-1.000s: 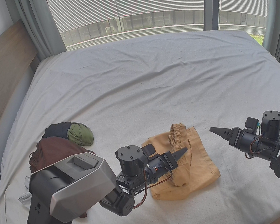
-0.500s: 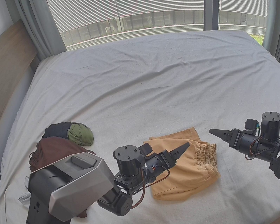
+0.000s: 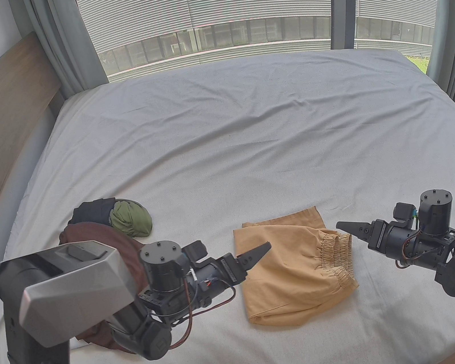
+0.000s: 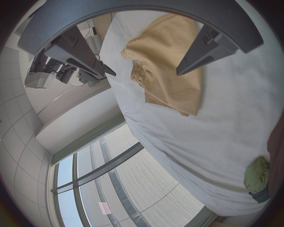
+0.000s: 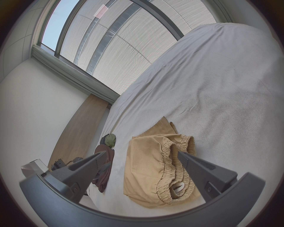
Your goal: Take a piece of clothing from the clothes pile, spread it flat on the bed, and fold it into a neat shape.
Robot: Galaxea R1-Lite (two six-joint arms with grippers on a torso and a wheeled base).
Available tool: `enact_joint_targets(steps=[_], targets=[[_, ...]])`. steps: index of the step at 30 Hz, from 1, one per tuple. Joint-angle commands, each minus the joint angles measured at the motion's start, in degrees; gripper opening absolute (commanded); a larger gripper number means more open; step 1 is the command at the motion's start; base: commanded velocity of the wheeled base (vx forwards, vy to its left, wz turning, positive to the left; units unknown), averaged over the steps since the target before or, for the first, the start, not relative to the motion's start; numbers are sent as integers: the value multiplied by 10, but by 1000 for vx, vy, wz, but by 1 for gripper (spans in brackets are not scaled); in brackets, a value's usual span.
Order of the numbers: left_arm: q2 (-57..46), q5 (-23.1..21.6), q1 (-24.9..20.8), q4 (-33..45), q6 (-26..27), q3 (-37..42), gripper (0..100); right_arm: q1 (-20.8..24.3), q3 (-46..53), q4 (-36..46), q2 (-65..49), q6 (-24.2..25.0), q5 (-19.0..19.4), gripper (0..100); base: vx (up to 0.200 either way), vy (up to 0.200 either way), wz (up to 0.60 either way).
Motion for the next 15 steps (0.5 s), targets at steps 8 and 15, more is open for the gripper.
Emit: enact_joint_targets(steps=[8,15], targets=[[-152,-85,139,-40,79,199,100,26,15,1,4,-1,0,100,0,0,0],[-165,-128,207,-102,152,285,100,24,23,1,10,-12,0,100,0,0,0]])
